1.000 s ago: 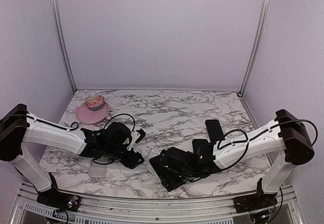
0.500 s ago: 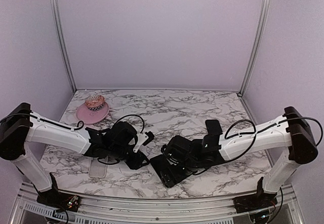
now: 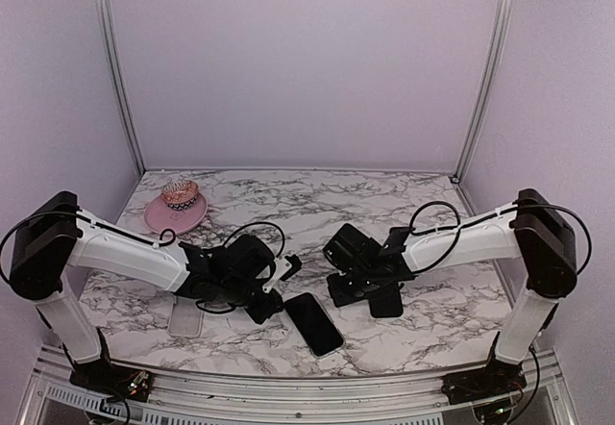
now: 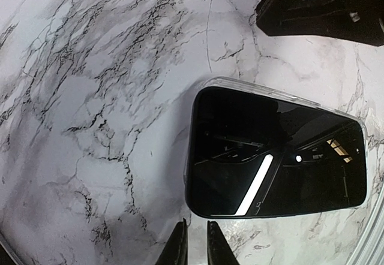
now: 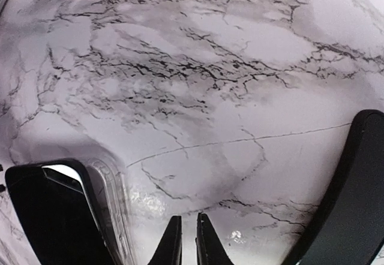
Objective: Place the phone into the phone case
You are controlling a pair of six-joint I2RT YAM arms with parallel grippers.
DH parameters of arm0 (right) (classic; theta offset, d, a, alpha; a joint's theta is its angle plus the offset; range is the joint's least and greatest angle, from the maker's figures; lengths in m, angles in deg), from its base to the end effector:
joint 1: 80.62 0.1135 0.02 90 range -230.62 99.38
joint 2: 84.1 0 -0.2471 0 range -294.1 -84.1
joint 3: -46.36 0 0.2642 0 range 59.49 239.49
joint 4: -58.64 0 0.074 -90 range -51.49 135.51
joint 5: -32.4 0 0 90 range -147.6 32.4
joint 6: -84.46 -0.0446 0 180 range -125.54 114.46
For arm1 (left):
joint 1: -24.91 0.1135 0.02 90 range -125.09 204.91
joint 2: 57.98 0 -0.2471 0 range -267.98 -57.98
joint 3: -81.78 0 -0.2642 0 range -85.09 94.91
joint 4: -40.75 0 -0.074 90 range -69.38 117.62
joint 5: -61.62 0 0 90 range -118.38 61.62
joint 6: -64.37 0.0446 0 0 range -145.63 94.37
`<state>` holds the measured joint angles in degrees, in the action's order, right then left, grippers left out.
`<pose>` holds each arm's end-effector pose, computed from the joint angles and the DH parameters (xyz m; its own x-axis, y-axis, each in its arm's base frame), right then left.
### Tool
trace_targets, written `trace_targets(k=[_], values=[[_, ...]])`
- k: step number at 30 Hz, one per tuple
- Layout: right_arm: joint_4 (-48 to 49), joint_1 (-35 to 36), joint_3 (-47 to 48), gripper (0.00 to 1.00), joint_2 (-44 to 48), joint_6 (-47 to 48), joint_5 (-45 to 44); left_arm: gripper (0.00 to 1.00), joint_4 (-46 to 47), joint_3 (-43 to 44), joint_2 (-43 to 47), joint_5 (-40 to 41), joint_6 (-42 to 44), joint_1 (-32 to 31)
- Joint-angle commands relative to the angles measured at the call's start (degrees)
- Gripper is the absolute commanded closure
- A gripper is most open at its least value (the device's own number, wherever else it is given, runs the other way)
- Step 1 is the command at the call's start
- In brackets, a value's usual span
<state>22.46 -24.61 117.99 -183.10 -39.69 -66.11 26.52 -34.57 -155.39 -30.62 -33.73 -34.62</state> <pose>0.1988 0.2831 0.1304 -0.8539 -0.2733 -0.4430 -0.3671 0.9195 0.1404 0.1764 -0.3033 0.1236 -0.4962 0.5658 -0.6585 0.8127 0.5696 -0.1231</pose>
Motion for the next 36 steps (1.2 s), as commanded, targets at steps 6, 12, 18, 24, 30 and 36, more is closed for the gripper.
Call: trace_targets(k=[6, 12, 18, 24, 30, 36], values=[[3.37, 3.73, 5.16, 1.00, -8.48, 3.52, -0.77, 0.87, -2.25, 4.22, -5.44, 0.31, 2.43, -0.36], [4.84, 4.30, 4.47, 1.00, -8.21, 1.33, -0.90, 0.88, -2.14, 5.34, -7.44, -1.93, 3.72, -1.61], [-3.08, 2.90, 4.96, 0.99, -3.65, -0.43, -8.93, 0.90, -1.85, 4.42, -4.83, -0.83, 3.97, -1.44], [-4.23, 2.88, 0.80, 0.68, 5.20, 4.52, -5.32, 0.83, -3.61, 2.25, -0.69, 0.36, 3.87, 1.95], [-3.56, 8.00, 1.02, 0.01, 6.36, -0.34, 1.76, 0.69, -3.95, 1.94, 0.42, 0.81, 1.51, 5.84], [-11.79, 12.19, 10.98, 0.01, -3.68, -5.40, -0.18, 0.45, -3.84, 2.31, 0.74, 1.86, -0.84, 6.70]])
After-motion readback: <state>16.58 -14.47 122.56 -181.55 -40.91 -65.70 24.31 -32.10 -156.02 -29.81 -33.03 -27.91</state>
